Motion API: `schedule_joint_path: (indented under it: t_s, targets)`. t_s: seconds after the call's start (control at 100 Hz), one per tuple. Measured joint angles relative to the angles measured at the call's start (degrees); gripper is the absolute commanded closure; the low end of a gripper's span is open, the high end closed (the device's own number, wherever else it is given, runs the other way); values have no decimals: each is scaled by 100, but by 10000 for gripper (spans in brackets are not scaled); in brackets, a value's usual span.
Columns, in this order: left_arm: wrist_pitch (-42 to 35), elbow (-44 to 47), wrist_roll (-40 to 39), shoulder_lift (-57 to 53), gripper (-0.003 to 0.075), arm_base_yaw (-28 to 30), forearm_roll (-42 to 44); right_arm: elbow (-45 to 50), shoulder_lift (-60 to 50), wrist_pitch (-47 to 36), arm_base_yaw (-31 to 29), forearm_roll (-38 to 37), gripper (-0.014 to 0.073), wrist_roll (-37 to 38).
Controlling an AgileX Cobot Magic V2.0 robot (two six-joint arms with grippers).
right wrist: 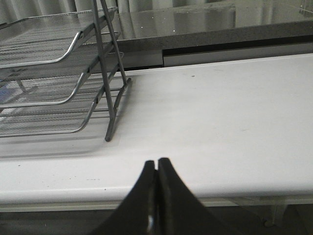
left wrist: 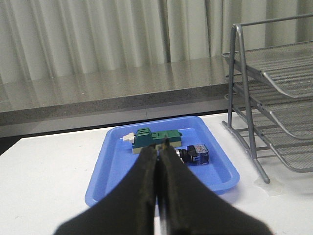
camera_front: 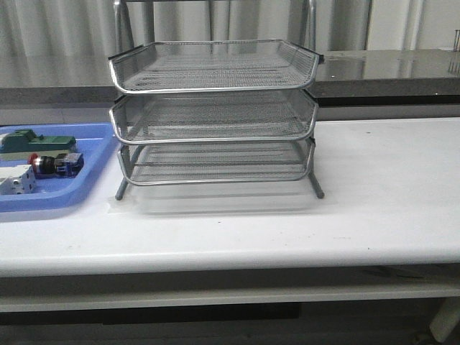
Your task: Place button on rack with both arms
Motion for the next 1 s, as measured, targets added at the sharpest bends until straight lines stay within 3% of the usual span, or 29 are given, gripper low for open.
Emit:
schedule_joint_path:
  t_s: [0.83,1.0]
  targets:
    - [0,0,0,0,741,0,0,0,0,-12,0,-129,651,0]
    - [0,0,0,0,741,0,0,0,0,-438,0,-133,651,0]
